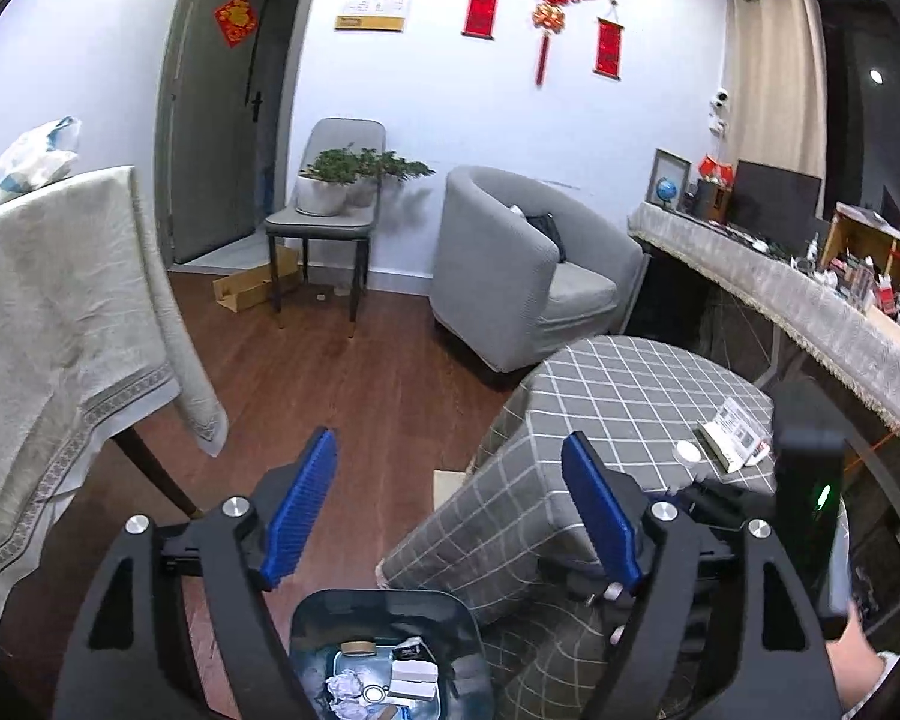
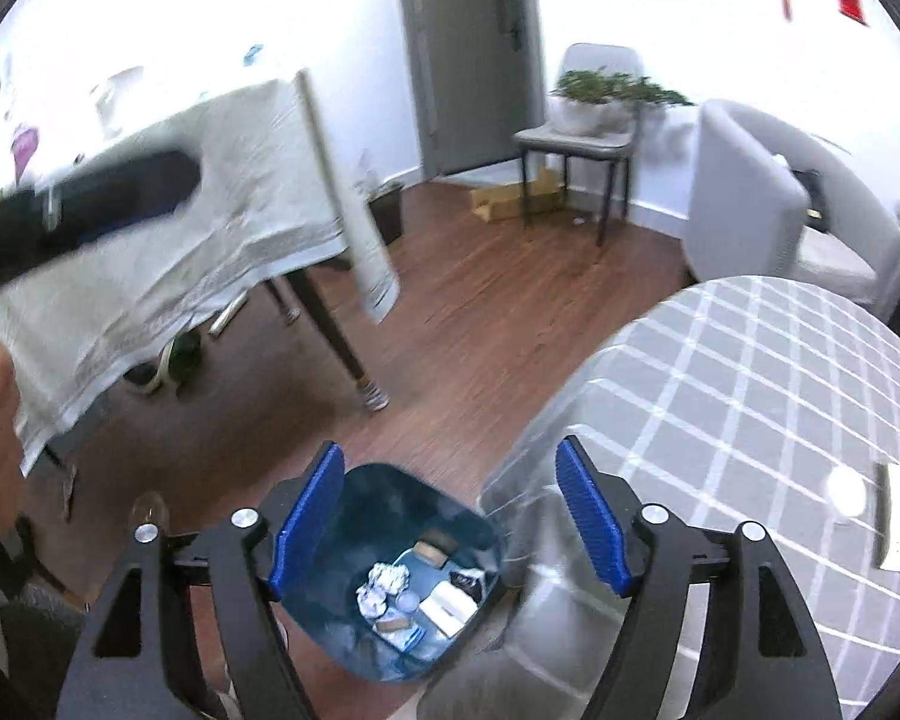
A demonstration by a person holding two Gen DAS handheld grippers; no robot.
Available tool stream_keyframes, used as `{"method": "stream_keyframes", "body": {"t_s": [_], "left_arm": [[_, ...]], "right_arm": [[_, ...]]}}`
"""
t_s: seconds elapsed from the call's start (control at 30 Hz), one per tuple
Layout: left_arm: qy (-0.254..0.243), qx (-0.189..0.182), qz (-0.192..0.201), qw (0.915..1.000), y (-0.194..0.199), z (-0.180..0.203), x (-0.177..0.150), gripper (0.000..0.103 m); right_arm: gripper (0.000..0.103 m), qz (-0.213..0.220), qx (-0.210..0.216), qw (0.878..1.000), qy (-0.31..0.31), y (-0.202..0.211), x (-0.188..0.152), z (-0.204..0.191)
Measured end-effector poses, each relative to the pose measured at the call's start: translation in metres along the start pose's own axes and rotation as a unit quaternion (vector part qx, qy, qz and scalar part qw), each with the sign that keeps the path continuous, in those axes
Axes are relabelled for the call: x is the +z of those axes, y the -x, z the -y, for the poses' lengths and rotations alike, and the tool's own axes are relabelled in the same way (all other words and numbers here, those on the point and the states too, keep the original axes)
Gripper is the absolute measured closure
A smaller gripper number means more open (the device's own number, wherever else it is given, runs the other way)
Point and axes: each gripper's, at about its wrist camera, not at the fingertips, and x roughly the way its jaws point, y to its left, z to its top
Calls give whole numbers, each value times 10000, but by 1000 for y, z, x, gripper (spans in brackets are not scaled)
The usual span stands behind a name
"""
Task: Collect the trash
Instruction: 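Move the right tool back to the table and grasp the white paper label sheet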
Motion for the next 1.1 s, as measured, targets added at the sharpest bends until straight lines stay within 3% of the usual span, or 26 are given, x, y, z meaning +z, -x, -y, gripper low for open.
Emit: {"method": "stream_keyframes", "body": {"t_s": [0.57,1.1], "left_arm": [[-519,-402,-310,9974,-44,76,-15,14],[-720,-771,-578,9927,-104,140,-22,14]], "right_arm": [[22,495,-953,9914,-752,66,-11,97],[22,514,-1474,9788,-1327,90,-31,183]]}}
